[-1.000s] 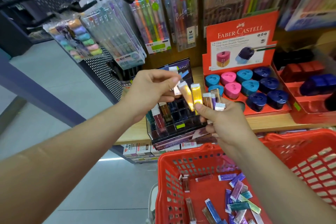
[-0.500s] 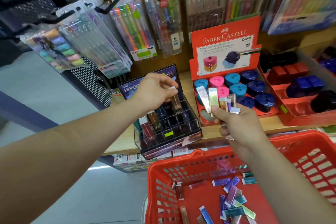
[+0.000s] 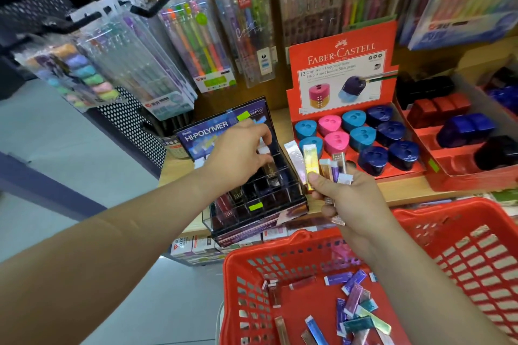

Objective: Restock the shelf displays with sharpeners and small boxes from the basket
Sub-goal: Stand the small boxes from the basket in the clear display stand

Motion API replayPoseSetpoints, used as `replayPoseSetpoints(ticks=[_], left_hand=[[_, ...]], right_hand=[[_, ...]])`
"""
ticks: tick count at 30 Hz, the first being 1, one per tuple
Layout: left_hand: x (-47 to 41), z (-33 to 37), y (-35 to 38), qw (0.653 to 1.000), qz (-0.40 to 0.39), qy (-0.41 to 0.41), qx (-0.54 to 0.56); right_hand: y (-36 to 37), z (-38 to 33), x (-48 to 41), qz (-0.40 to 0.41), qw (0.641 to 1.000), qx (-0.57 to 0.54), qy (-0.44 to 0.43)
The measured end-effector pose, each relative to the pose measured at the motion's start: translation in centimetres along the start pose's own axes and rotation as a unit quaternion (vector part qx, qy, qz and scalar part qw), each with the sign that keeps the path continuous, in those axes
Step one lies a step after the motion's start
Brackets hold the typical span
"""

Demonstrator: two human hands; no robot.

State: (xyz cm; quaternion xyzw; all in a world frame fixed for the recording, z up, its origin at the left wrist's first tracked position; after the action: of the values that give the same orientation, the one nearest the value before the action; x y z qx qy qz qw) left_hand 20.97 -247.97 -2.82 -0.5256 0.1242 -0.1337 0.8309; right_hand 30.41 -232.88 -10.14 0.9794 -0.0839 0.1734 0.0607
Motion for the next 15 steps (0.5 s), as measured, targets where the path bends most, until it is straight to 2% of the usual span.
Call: replayPoseSetpoints(ticks=[2,3,5,6,8,10,12,15], left_hand=[[-0.2,0.2,-0.7,0.996,-0.016,-0.031,0.076],[-0.1,0.3,-0.9,0.982,-0.035,-0.066,0.171],[0.5,0.6,-0.7,0.917,-0.078,-0.137,0.366],[0.9,0.8,-0.5,0.893,-0.099,-0.149,0.412],[1.5,1.2,-0.1,0.884,-0.129,-0.144,0.425],[1.8,1.1,-0.1,0.882,-0.119,-0.144,0.432],[1.5,0.2,-0.9,0.883,-0.072,-0.155,0.437],[0.8,-1.6,-2.8,0.918,0.013,-0.153,0.366]], right_hand=[[0.0,-0.1,0.0,0.0,1.0,-0.002,-0.003],[0.0,-0.2,0.1,0.0,1.0,-0.001,-0.005],[0.1,-0.2,0.1,-0.002,1.0,0.009,-0.012],[0.1,-0.2,0.2,-0.005,1.0,0.019,-0.016],[0.4,-0.2,0.3,-0.013,0.999,0.036,-0.022],[0.5,-0.2,0.3,-0.016,0.999,0.043,-0.021],[0.3,0.0,0.1,-0.006,0.999,0.037,-0.012],[-0.6,0.3,-0.1,0.019,1.0,0.012,0.002]])
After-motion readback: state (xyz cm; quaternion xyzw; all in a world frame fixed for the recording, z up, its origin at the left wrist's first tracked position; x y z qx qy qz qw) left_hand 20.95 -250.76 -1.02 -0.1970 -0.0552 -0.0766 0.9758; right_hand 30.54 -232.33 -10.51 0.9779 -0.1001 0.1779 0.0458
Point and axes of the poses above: each hand's wrist, its own x-axis away from the middle knuckle, its own y-axis out of the palm, z = x × y, the point moved 8 cm from there along -x, towards the middle knuckle, and after that the axes turned 14 degrees about x, right-handed, at the moved point
